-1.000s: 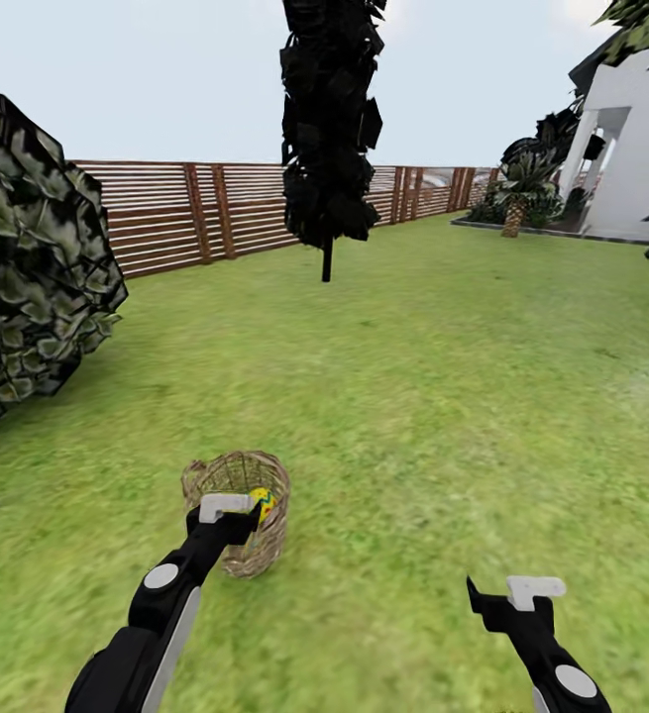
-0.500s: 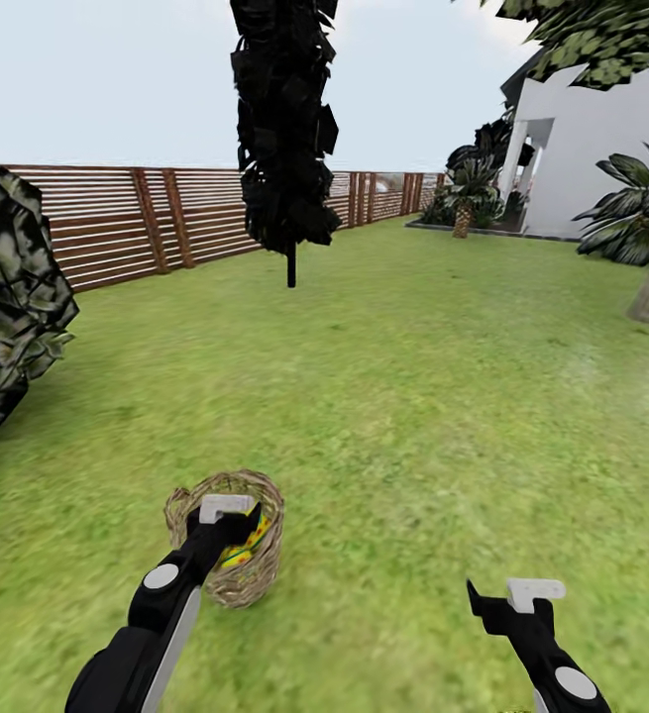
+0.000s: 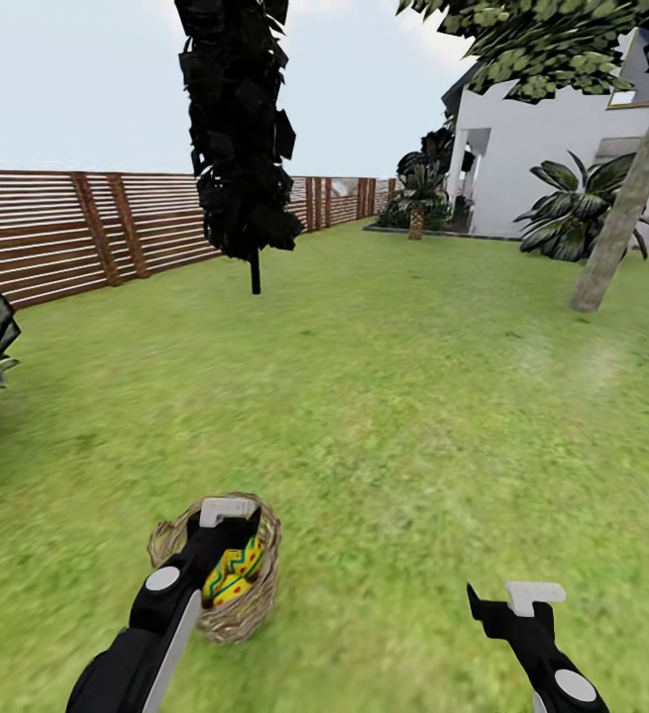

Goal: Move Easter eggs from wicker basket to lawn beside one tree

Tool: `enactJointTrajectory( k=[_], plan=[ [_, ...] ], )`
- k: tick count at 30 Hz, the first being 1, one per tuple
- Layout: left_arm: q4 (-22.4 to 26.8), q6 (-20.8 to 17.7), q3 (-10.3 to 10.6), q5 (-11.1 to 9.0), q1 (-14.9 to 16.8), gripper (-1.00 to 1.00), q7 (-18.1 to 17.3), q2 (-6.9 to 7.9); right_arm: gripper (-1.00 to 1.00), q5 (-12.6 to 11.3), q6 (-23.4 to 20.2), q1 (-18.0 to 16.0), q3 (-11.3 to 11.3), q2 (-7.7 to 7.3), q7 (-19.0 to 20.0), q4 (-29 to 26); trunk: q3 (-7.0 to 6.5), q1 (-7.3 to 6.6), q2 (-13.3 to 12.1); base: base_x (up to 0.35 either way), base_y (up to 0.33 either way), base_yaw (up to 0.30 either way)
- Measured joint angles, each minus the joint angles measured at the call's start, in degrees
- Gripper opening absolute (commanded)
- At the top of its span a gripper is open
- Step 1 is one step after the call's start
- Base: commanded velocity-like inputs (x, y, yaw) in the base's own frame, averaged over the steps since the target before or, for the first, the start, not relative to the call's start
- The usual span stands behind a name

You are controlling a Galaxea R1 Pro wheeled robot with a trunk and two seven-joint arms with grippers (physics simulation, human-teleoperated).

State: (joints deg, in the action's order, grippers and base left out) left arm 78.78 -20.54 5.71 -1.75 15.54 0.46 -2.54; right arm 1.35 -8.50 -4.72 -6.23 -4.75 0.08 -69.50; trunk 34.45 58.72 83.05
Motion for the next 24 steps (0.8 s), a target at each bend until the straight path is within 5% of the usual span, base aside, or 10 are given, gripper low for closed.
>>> enactJointTrajectory(
  k=[5, 20, 24],
  plan=[
    [-0.05, 0.0, 0.0, 0.0, 0.0, 1.0, -0.02, 0.13, 1.0, 0.0, 0.01, 0.01, 0.0, 0.0, 0.0, 0.0, -0.23, 0.0, 0.0, 0.114, 0.316, -0.267],
    [-1.45, 0.32, -0.43, 0.18, 0.0, 1.0, -0.06, 0.73, 1.0, 0.0, 0.33, 0.0, 0.0, 0.01, -0.01, 0.09, -3.63, -3.29, -6.0, 0.114, 0.316, -0.267],
    [-1.38, 0.22, -0.44, 0.1, 0.0, 1.0, -0.06, 2.27, 1.0, -0.01, 0.34, 0.0, 0.0, 0.0, -0.04, 0.09, -4.53, -4.17, -7.61, 0.114, 0.316, -0.267]
  ],
)
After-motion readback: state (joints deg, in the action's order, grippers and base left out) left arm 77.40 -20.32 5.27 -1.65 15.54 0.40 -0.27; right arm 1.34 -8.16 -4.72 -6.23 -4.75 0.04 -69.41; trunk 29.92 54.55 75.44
